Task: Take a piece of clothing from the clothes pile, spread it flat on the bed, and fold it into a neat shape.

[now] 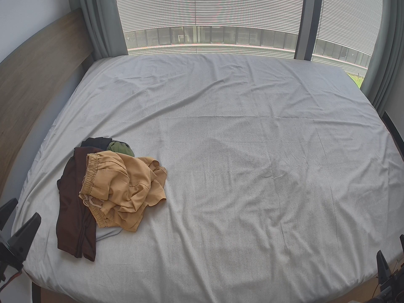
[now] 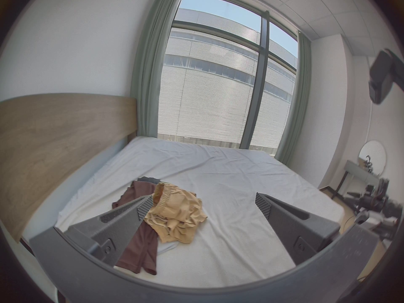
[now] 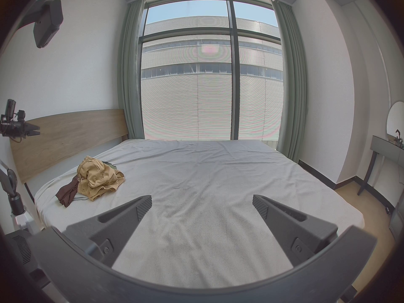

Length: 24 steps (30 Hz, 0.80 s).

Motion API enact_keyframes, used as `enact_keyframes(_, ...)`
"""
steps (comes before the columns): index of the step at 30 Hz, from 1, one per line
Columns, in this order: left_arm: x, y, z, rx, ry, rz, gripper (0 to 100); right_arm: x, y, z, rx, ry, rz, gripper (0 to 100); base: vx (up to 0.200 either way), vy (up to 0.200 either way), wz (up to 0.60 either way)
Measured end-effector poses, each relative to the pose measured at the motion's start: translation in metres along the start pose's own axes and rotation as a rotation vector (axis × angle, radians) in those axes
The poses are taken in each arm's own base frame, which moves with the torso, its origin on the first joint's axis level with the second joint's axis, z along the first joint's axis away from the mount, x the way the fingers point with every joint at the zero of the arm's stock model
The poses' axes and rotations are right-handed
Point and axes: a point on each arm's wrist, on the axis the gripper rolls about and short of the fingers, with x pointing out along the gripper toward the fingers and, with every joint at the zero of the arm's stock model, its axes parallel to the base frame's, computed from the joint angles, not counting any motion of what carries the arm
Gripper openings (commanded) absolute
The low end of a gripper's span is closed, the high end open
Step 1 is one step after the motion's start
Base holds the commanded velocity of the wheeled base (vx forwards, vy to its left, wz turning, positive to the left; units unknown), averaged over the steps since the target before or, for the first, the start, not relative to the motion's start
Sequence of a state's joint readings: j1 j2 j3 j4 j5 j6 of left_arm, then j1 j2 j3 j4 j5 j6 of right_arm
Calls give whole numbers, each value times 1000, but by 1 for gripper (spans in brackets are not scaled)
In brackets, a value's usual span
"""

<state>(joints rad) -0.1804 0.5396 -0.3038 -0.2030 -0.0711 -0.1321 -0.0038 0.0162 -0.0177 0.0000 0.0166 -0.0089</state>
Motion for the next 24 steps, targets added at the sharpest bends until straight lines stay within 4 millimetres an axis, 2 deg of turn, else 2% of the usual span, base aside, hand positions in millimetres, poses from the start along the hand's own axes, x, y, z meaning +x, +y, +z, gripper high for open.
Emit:
enact_keyframes(7,24,-3,21,-75,57,-76,100,0,0,0,0,0,-1,100,0,0,0)
enact_keyframes(17,59,-7,54,-83,85,-170,100,0,0,0,0,0,0,100,0,0,0)
enact_keyframes(24,87,-3,65,-85,112,-154,100,0,0,0,-1,0,0,100,0,0,0)
